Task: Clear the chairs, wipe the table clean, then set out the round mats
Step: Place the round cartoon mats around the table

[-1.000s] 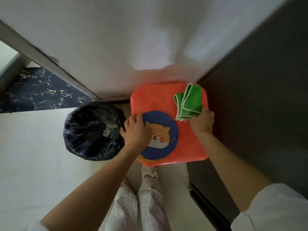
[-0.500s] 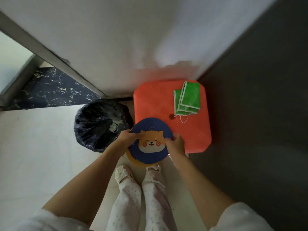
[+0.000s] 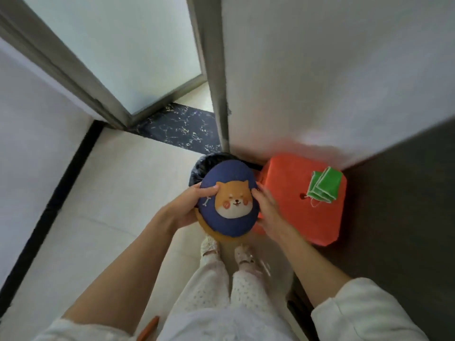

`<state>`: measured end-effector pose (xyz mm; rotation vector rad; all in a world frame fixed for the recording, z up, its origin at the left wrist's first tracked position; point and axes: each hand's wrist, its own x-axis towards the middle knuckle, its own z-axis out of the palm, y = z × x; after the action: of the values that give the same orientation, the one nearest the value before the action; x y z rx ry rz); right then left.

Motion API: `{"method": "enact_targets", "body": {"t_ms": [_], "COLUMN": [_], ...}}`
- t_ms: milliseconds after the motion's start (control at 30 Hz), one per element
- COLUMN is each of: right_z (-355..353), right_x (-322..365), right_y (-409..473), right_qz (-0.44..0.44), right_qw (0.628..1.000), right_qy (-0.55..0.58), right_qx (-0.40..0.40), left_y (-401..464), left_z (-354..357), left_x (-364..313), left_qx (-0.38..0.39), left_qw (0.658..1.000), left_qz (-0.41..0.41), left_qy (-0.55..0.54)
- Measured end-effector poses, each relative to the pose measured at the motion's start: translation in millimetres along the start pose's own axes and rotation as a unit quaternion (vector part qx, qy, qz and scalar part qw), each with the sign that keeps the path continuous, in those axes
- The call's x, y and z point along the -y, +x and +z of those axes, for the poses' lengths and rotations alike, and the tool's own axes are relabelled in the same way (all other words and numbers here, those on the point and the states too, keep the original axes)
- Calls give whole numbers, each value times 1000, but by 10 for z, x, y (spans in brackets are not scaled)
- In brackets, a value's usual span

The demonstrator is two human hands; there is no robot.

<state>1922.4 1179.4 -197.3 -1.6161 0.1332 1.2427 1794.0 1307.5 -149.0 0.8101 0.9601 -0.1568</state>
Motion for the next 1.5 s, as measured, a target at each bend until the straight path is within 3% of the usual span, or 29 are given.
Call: {"method": "enact_targets", "body": {"t_ms": [100,200,300,433,833,1067,1133,1233,1367,1500], "right_z": [413,710,1051,1525,2509,2482,2380,2176,1898,1710], "right_x": [148,147,19,-315,-1484,-2514,-2980,-3526,-4274,-4853], "right_y": [-184,-388,-684,-1324,-3725,-5002,-5307,-5518,-5651,-5679], "right_qz": [-19,-11,-28,-58,-139,-254,-299,-334,-325,-325], "right_qw": [994,979,945,887,787,715,671,611,520,404], "right_qy": [-52,-126,-229,-337,-328,-348,-399,-481,-596,-664], "right_qx": [93,163,233,312,503,550,549,532,518,538], "left_y": [-564,-1008,-1537,-2261,-4694,-5597,-5710,-5700,-5620,-5391], "left_z": [-228,-322,-366,-421,-385,-58,40,228,474,760], "left_x": [84,403,886,1467,2412,3995,4609,5290,6153,6769], "left_qx": [-70,-172,-305,-412,-667,-599,-568,-524,-503,-490], "left_qw": [993,965,899,818,640,554,516,485,453,385], "left_qz": [51,104,160,188,262,370,391,387,357,328], "left_qy": [-79,-167,-271,-356,-278,-443,-508,-584,-644,-710]}}
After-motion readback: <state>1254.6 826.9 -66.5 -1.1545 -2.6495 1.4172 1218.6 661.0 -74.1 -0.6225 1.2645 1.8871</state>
